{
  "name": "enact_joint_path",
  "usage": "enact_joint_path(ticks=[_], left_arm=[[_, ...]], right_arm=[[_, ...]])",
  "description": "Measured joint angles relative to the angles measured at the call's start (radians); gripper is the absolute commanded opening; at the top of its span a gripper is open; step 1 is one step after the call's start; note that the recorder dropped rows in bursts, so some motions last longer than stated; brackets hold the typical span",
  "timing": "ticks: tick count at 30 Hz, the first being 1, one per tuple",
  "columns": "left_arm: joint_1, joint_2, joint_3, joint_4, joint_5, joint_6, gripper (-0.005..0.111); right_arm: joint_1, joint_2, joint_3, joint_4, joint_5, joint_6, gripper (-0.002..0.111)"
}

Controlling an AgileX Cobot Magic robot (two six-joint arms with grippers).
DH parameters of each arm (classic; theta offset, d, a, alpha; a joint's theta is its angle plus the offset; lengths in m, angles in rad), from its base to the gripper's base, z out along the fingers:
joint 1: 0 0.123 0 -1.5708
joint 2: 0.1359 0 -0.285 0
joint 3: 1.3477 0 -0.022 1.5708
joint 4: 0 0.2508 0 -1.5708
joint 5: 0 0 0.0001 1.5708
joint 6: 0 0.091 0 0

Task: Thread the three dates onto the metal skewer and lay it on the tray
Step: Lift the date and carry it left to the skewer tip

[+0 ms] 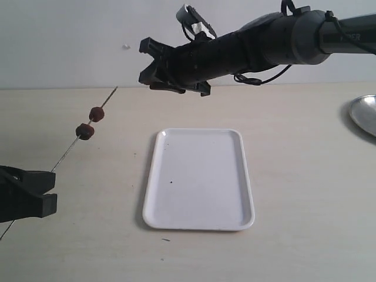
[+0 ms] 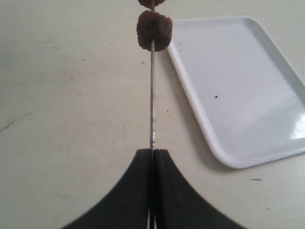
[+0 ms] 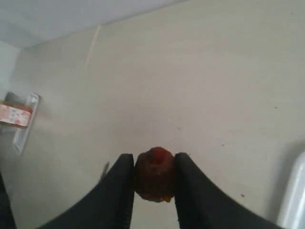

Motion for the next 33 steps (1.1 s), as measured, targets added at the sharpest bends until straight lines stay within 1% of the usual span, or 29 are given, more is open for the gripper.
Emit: enact_joint_path(ticks=[5,11,18,25,33], left_arm=[[0.000,0.000,0.000,0.000,-0.035,-0.028,0.000],[-0.019,0.000,0.000,0.004,-0.074,-0.039,0.000],[-0.019,0.000,0.000,0.018,-0.098,-0.038,0.000],[-0.019,0.000,0.000,0.034,-0.152,-0.038,0.000],[-0.019,0.000,0.000,0.055,-0.153,-0.036,0.000]], right_arm=[[0.000,0.000,0.000,0.119,-0.002,0.000,0.028],[0.000,0.000,0.000,0.168,-0.004,0.000,0.028],[0.000,0.000,0.000,0.279,0.009,0.000,0.028],[0.000,0.000,0.000,0.310,0.023,0.000,0.028],[0.000,0.000,0.000,0.329,0.058,0.000,0.028]])
